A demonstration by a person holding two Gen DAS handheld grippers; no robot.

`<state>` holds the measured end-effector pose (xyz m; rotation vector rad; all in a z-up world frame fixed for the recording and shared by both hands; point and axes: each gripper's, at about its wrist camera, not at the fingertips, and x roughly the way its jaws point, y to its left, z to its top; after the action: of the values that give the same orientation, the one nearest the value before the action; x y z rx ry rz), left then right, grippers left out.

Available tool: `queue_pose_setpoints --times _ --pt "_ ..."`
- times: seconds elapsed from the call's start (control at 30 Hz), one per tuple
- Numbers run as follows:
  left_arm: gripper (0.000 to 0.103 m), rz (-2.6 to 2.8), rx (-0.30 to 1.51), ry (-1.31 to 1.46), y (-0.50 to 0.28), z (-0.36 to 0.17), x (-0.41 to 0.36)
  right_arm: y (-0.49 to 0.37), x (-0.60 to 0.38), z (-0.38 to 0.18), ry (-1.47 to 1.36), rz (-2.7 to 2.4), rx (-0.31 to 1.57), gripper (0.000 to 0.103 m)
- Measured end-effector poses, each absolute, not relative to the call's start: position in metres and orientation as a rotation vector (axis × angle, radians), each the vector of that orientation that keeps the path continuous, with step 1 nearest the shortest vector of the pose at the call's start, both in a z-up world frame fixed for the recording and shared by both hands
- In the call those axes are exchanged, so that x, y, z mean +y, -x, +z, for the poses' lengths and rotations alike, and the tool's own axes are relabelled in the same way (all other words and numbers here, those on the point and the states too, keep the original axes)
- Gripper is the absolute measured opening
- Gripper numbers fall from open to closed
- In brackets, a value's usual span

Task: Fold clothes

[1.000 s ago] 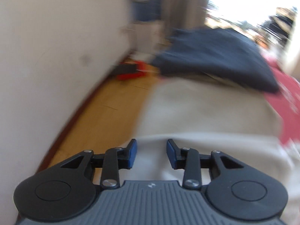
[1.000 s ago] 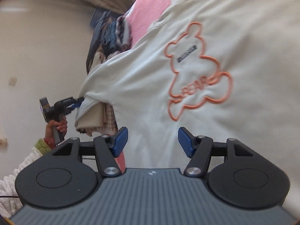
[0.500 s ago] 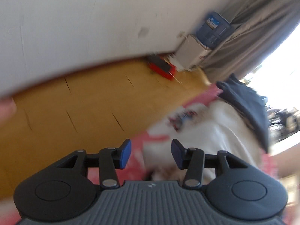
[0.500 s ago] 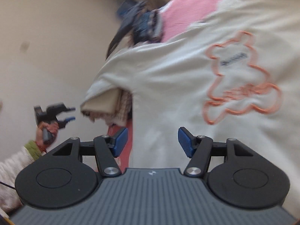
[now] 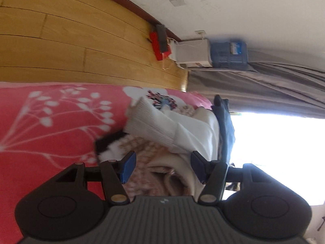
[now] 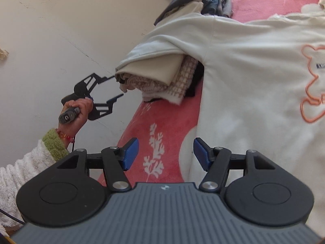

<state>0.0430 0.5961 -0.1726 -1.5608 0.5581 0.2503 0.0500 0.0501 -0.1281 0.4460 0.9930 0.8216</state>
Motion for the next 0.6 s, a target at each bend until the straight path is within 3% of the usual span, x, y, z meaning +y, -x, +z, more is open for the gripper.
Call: queue_pose_setpoints --times 0.13,0.3,0.4,0.5,0.6 --pt "0.052 0.272 0.532 1.571 -0.059 -0.178 0.599 -0.043 0.054 -0.134 -0.456 0.805 1.023 0.06" --pt "0.026 0.298 0.517 1.523 -0.064 -0.17 0.607 -0.033 0.057 -0.139 -0.474 0.791 1.052 0.06" --pt "0.016 0.277 0.542 1.478 -0.067 -0.162 0.61 -0.029 0.054 -0.145 -0.493 0.776 1.068 0.06" --pt "0.017 0.264 0.582 1.449 -0.075 -0.157 0.61 -0.026 0.046 -0.15 -0.519 0.749 1.081 0.06" --pt "0.026 0.254 0.599 1.461 -0.081 -0.157 0.612 -0.025 0.036 -0.153 -0.55 0.724 1.086 0.06"
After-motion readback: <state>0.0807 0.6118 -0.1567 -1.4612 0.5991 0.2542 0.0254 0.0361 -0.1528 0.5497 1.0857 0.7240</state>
